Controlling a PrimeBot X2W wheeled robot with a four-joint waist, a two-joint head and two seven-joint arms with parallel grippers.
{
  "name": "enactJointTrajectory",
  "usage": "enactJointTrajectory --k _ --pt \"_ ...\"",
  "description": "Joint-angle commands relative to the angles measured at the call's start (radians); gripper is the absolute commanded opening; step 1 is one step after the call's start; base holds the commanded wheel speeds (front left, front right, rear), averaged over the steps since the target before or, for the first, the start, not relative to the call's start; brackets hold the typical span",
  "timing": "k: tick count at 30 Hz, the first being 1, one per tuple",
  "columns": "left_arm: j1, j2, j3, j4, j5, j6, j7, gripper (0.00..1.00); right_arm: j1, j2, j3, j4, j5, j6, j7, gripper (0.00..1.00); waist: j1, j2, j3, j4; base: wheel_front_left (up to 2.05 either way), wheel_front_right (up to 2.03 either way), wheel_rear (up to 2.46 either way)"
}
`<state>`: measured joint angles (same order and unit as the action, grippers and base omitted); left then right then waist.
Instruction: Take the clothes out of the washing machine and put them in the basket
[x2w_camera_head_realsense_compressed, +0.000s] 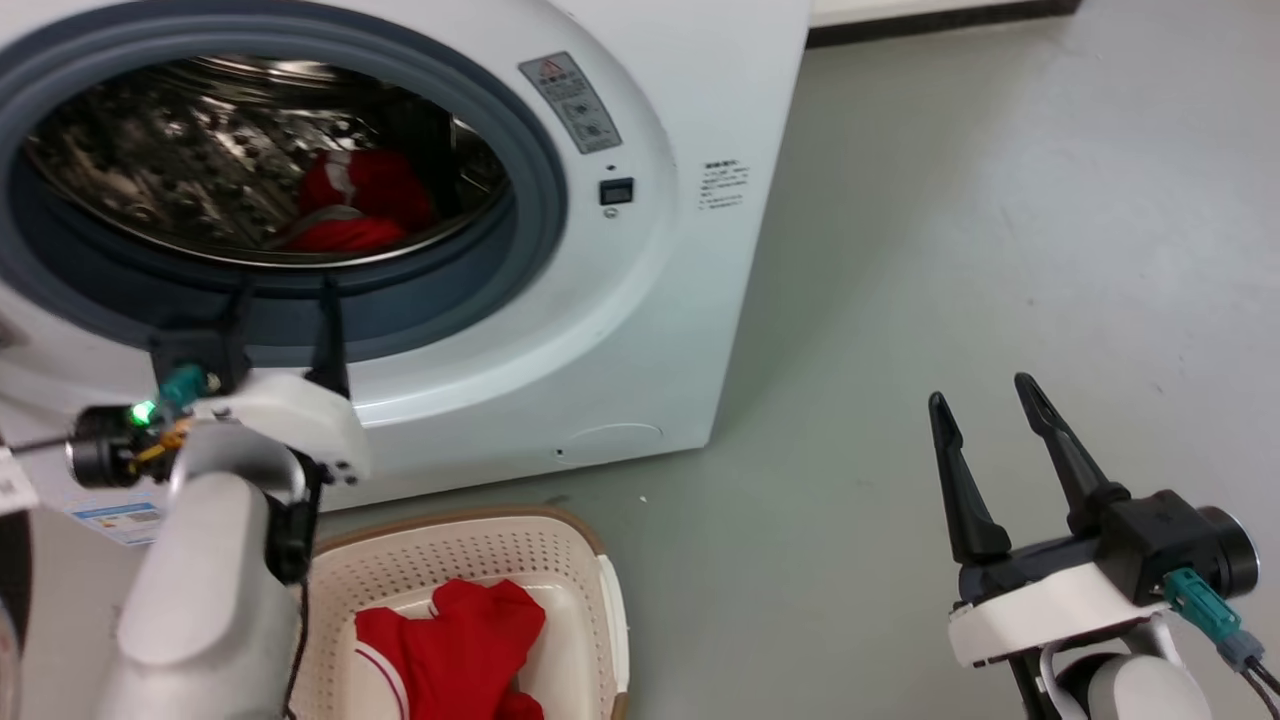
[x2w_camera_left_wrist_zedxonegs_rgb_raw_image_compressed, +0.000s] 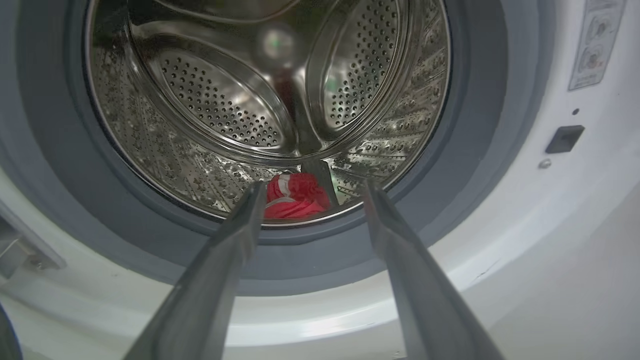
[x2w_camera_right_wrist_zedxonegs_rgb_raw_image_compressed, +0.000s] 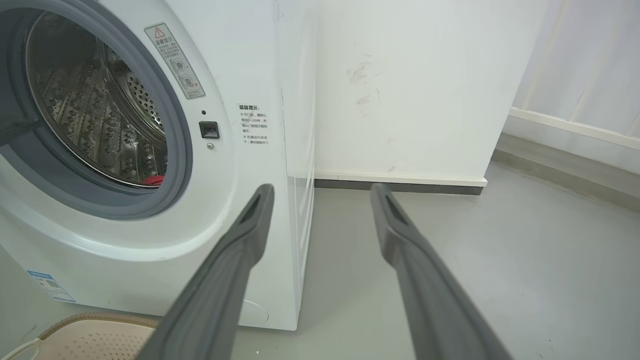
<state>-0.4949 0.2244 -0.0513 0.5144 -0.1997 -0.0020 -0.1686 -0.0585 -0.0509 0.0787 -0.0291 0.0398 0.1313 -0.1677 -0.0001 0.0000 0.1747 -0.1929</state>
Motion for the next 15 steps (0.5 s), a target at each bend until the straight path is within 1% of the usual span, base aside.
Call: enactJointTrajectory --k 1,5,7,8,11,15 --pt "-0.022 0.012 0.004 0.017 -0.004 -0.004 0.011 1.00 -0.018 0.001 0.006 0.003 0.011 -0.001 -0.008 1.00 0.0001 0.0000 0.046 -0.047 0.00 0.00 0.00" --pt "-0.133 0.070 0.006 0.105 0.008 -0.016 0.061 1.00 -0.042 0.001 0.015 0.018 0.032 -0.001 -0.028 1.00 0.0001 0.0000 0.109 -0.107 0.00 0.00 0.00" --pt "-0.213 0.110 0.011 0.168 0.012 -0.022 0.089 1.00 -0.060 0.002 0.017 0.032 0.052 -0.001 -0.046 1.00 0.0001 0.0000 0.161 -0.143 0.00 0.00 0.00" --pt "-0.213 0.110 0.011 0.168 0.012 -0.022 0.089 1.00 -0.060 0.002 0.017 0.032 0.052 -0.001 -0.046 1.00 0.0001 0.0000 0.161 -0.143 0.00 0.00 0.00" --pt "-0.299 0.150 0.007 0.221 0.024 -0.026 0.113 1.00 -0.079 0.001 0.016 0.052 0.077 -0.001 -0.064 1.00 0.0001 0.0000 0.214 -0.176 0.00 0.00 0.00" --pt "-0.404 0.219 -0.012 0.281 0.052 -0.039 0.171 1.00 -0.102 0.002 0.021 0.075 0.104 -0.001 -0.082 1.00 0.0001 0.0000 0.286 -0.214 0.00 0.00 0.00"
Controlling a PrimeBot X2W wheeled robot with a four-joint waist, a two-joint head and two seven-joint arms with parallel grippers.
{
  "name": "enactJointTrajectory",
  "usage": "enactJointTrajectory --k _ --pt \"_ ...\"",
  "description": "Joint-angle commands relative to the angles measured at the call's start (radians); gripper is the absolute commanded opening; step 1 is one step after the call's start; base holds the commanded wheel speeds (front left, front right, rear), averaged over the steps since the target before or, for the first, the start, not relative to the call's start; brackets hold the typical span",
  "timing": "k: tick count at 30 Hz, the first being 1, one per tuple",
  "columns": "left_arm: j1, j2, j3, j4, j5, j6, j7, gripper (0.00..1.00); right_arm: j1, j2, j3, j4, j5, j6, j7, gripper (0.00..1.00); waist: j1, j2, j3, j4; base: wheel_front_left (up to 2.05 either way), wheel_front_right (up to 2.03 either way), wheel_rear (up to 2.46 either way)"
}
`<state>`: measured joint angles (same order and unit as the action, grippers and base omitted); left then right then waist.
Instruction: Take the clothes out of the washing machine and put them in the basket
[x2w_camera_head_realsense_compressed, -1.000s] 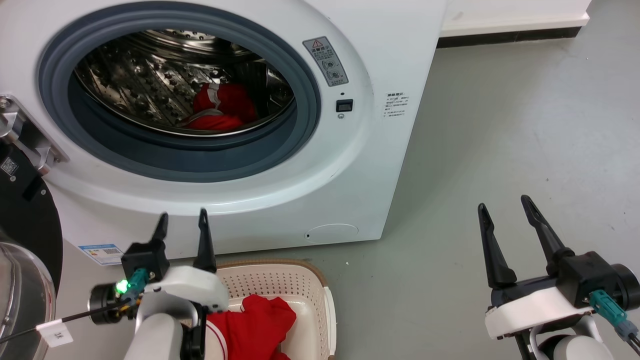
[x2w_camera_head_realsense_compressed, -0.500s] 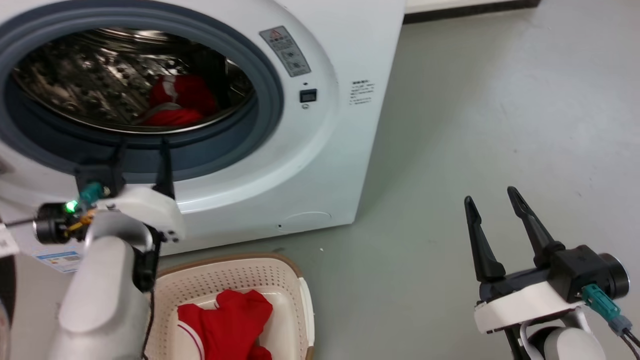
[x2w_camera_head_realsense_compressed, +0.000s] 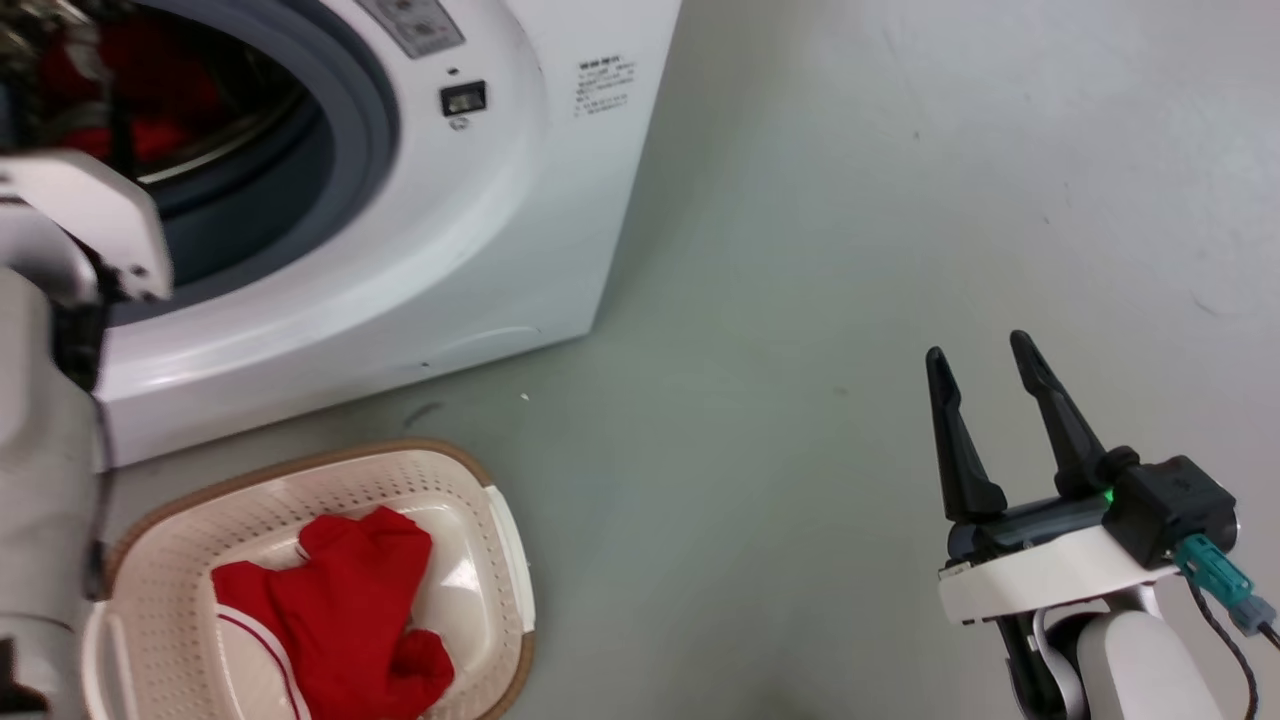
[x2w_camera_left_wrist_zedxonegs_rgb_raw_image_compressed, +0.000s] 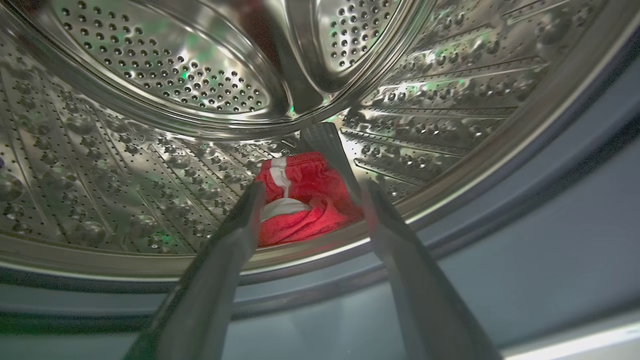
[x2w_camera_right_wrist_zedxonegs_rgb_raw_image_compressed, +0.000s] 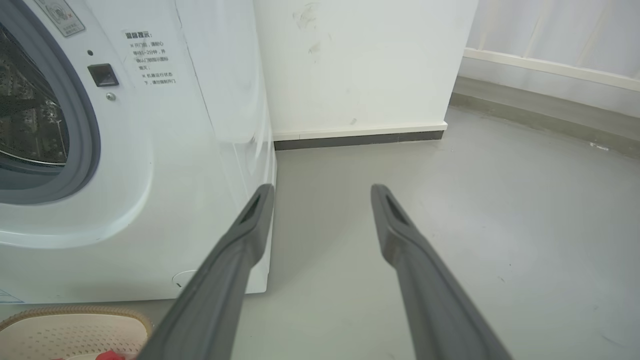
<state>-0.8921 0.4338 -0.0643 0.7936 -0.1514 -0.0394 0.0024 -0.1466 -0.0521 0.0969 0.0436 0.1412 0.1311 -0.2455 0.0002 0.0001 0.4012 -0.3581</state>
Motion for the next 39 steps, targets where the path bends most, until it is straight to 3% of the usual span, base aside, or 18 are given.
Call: enactJointTrajectory --k 1,15,29,30,31,32,33,39 --pt "-0.035 0.030 -0.003 0.016 0.010 -0.006 0.014 1.00 -0.023 0.003 0.006 0.010 0.008 -0.001 -0.007 1.00 -0.0002 -0.0001 0.076 -0.057 0.00 0.00 0.00" --pt "-0.350 0.225 -0.067 0.137 0.067 -0.064 0.299 1.00 -0.103 0.003 0.074 0.015 0.098 -0.001 -0.019 1.00 -0.0002 -0.0001 0.265 -0.160 0.00 0.00 0.00" --pt "-0.478 0.306 -0.137 0.082 0.052 -0.087 0.703 1.00 -0.110 0.003 0.104 -0.017 0.122 -0.001 -0.020 1.00 -0.0002 -0.0001 0.342 -0.185 0.00 0.00 0.00" --pt "-0.473 0.307 -0.134 0.078 0.045 -0.087 0.730 0.57 -0.111 0.003 0.106 -0.018 0.123 -0.001 -0.020 1.00 -0.0002 -0.0001 0.344 -0.185 0.00 0.00 0.00" --pt "-0.468 0.307 -0.132 0.072 0.039 -0.084 0.753 0.40 -0.112 0.003 0.107 -0.018 0.125 -0.001 -0.020 1.00 -0.0002 -0.0001 0.346 -0.186 0.00 0.00 0.00" --pt "-0.461 0.306 -0.131 0.058 0.035 -0.081 0.767 0.14 -0.113 0.003 0.108 -0.018 0.126 -0.001 -0.020 1.00 -0.0002 -0.0001 0.347 -0.186 0.00 0.00 0.00" --pt "-0.457 0.307 -0.128 0.041 0.032 -0.075 0.771 0.00 -0.115 0.003 0.109 -0.018 0.126 -0.001 -0.020 1.00 -0.0002 -0.0001 0.349 -0.186 0.00 0.00 0.00" --pt "-0.400 0.311 -0.108 -0.073 0.022 -0.016 0.730 0.00 -0.121 0.003 0.104 -0.018 0.125 -0.001 -0.020 1.00 -0.0002 -0.0001 0.343 -0.182 0.00 0.00 0.00"
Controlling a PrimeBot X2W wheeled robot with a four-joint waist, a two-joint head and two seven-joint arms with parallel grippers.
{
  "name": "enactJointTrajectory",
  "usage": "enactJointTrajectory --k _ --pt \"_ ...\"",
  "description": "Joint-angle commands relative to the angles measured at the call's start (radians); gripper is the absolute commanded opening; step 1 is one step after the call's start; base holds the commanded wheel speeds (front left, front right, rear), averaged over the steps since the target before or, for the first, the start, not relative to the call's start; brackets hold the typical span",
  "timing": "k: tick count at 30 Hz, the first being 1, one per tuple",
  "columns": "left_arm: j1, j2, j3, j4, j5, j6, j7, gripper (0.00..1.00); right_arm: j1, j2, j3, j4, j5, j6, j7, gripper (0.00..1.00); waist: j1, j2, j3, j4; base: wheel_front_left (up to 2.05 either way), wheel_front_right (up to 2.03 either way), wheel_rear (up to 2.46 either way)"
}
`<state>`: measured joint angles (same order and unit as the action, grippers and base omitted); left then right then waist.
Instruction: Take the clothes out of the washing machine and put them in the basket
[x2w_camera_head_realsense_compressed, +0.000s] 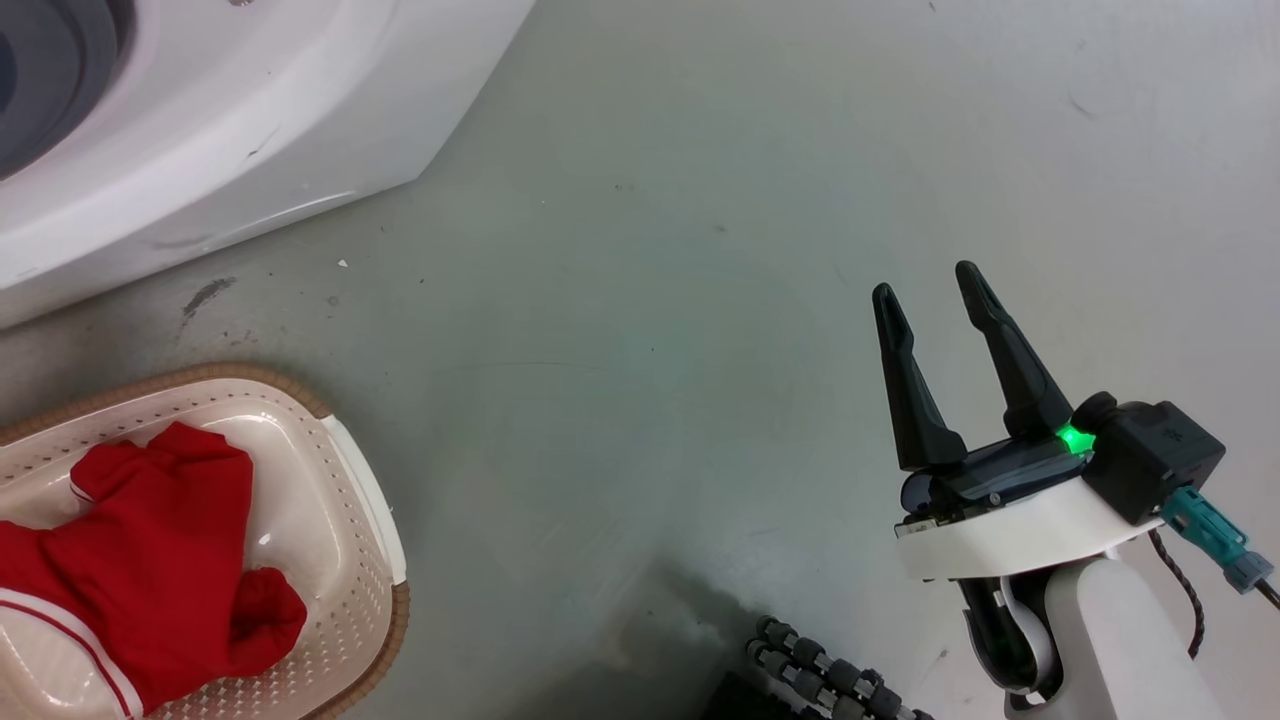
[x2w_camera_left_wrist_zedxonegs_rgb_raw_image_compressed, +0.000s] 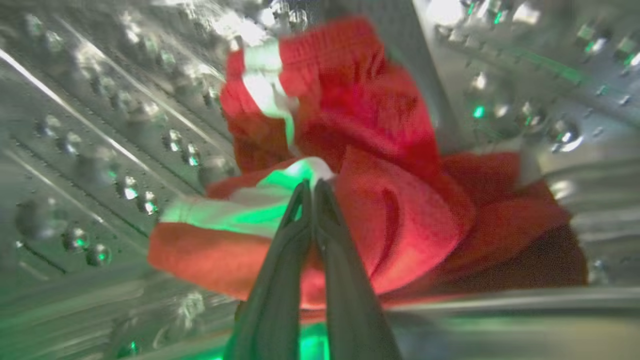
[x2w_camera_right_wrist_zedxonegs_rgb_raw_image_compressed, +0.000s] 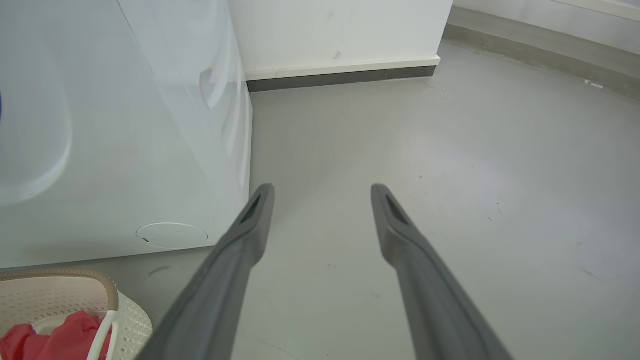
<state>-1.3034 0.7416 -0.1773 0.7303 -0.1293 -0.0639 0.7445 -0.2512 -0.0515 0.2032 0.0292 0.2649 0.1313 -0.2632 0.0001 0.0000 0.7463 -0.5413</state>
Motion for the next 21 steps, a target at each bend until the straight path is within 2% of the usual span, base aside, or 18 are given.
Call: enactJointTrajectory --k 1,4,9,16,21 --pt "0.021 0.003 0.009 -0.023 -0.003 0.020 -0.028 0.00 -0.018 0.002 -0.004 -0.001 0.000 -0.001 -0.002 1.00 -0.0001 0.0000 -0.005 0.002 0.00 0.00 0.00" --pt "0.044 0.005 0.019 -0.061 0.001 0.055 -0.104 0.00 -0.023 0.002 -0.008 -0.001 -0.005 -0.001 -0.002 1.00 -0.0001 0.0000 -0.017 0.007 0.00 0.00 0.00" --pt "0.072 -0.012 0.025 -0.077 -0.004 0.084 -0.261 0.00 -0.023 0.002 -0.018 -0.005 -0.018 -0.001 -0.002 1.00 -0.0001 0.0000 -0.044 0.021 0.00 0.00 0.00" --pt "0.159 -0.068 0.047 -0.023 -0.040 0.128 -0.477 0.00 -0.016 0.002 -0.033 0.003 -0.045 -0.001 -0.002 1.00 -0.0001 0.0000 -0.114 0.045 0.00 0.00 0.00" --pt "0.232 -0.118 0.068 0.036 -0.080 0.135 -0.633 0.00 0.005 0.002 -0.043 0.012 -0.067 -0.001 -0.002 1.00 -0.0001 0.0000 -0.178 0.068 0.00 0.00 0.00"
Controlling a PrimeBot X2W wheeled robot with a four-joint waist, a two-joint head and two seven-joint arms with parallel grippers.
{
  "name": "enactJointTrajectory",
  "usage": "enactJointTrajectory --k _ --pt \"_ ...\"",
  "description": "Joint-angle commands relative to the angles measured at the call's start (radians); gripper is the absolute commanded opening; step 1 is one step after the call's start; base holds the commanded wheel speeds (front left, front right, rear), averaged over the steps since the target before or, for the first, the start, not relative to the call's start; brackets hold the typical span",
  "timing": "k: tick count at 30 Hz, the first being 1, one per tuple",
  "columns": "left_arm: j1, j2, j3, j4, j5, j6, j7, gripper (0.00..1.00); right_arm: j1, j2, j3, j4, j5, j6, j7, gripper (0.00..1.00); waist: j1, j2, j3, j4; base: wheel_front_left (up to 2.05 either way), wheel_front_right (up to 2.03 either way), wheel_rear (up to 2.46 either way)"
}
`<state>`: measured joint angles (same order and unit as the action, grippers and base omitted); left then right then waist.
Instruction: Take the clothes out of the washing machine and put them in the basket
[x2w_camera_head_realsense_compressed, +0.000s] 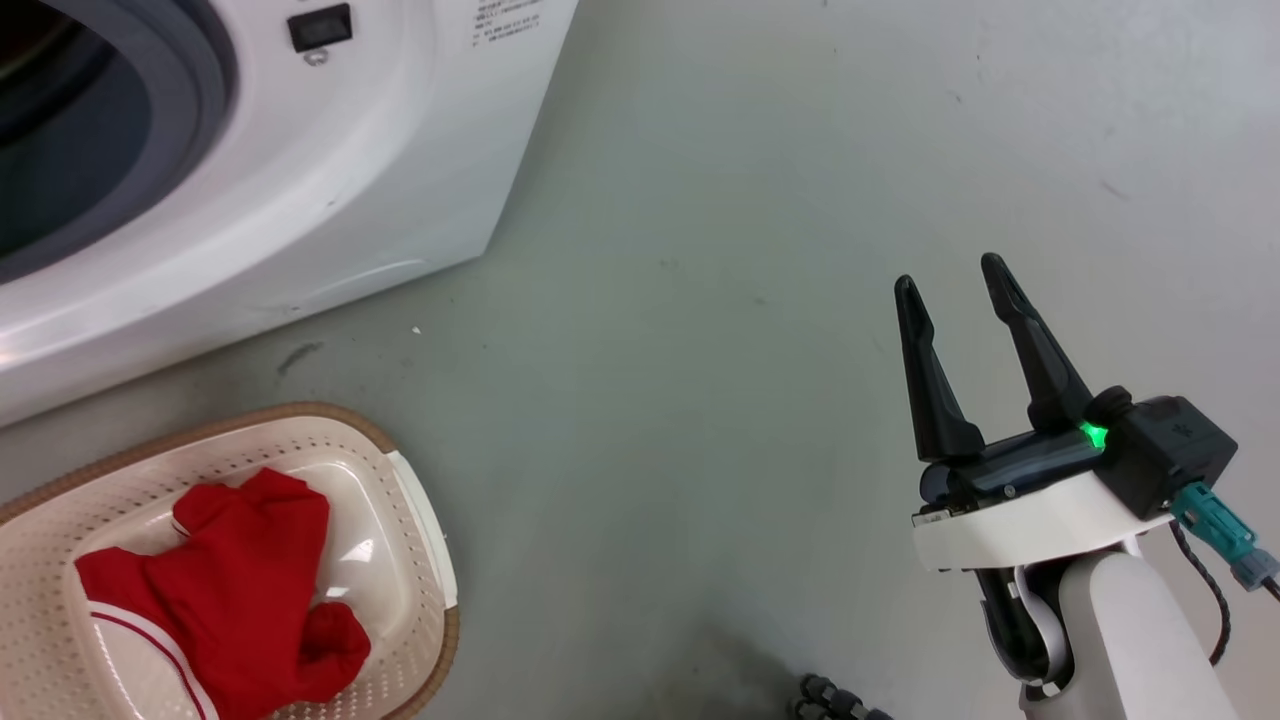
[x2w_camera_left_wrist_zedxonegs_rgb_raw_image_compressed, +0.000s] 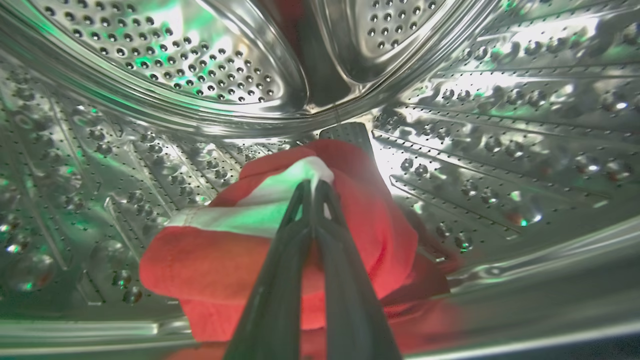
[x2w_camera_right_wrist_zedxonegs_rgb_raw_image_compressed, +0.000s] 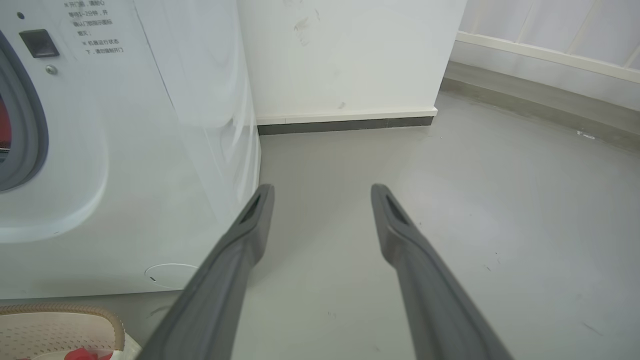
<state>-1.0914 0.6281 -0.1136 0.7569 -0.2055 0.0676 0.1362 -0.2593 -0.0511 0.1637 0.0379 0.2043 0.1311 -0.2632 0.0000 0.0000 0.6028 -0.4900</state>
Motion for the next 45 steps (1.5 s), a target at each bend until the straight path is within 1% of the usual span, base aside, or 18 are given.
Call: enactJointTrajectory --k 1,7,10,11,16,22,26,33,39,45 --pt "0.033 -0.017 0.009 0.021 -0.015 0.004 -0.053 0.00 0.018 0.001 -0.008 0.005 -0.013 -0.001 -0.002 1.00 0.0000 0.0000 -0.048 0.022 0.00 0.00 0.00" --pt "0.135 -0.076 0.014 0.095 -0.054 -0.023 -0.229 0.00 0.048 0.001 -0.028 0.020 -0.047 -0.001 -0.002 1.00 0.0000 0.0000 -0.160 0.061 0.00 0.00 0.00" --pt "0.168 -0.107 0.011 0.113 -0.068 -0.035 -0.298 0.00 0.063 0.001 -0.035 0.023 -0.063 -0.001 -0.002 1.00 0.0000 0.0000 -0.210 0.087 0.00 0.00 0.00" --pt "0.168 -0.107 0.011 0.113 -0.068 -0.035 -0.298 0.00 0.063 0.001 -0.035 0.023 -0.063 -0.001 -0.002 1.00 0.0000 0.0000 -0.210 0.087 0.00 0.00 0.00" --pt "0.224 -0.159 0.008 0.119 -0.092 -0.050 -0.366 0.00 0.091 0.001 -0.038 0.026 -0.086 -0.001 -0.002 1.00 0.0000 0.0000 -0.295 0.136 0.00 0.00 0.00" --pt "0.290 -0.216 -0.003 0.065 -0.106 -0.080 -0.395 0.00 0.125 0.001 -0.043 0.025 -0.108 -0.001 0.015 1.00 0.0000 0.0000 -0.382 0.201 0.00 0.00 0.00" --pt "0.330 -0.239 -0.012 -0.020 -0.108 -0.091 -0.400 0.00 0.142 0.001 -0.051 0.006 -0.121 -0.001 0.034 1.00 0.0000 0.0000 -0.420 0.239 0.00 0.00 0.00" --pt "0.443 -0.273 -0.025 -0.245 -0.110 -0.075 -0.402 0.00 0.172 0.002 -0.066 -0.025 -0.135 -0.001 0.064 1.00 0.0000 0.0000 -0.474 0.294 0.00 0.00 0.00" --pt "0.568 -0.287 -0.038 -0.479 -0.113 -0.032 -0.359 0.00 0.190 0.001 -0.072 -0.047 -0.133 -0.001 0.080 1.00 0.0000 0.0000 -0.500 0.325 0.00 0.00 0.00" --pt "0.736 -0.304 -0.049 -0.719 -0.117 0.024 -0.299 0.00 0.207 0.002 -0.085 -0.070 -0.134 -0.001 0.089 1.00 0.0000 0.0000 -0.505 0.355 0.00 0.00 0.00"
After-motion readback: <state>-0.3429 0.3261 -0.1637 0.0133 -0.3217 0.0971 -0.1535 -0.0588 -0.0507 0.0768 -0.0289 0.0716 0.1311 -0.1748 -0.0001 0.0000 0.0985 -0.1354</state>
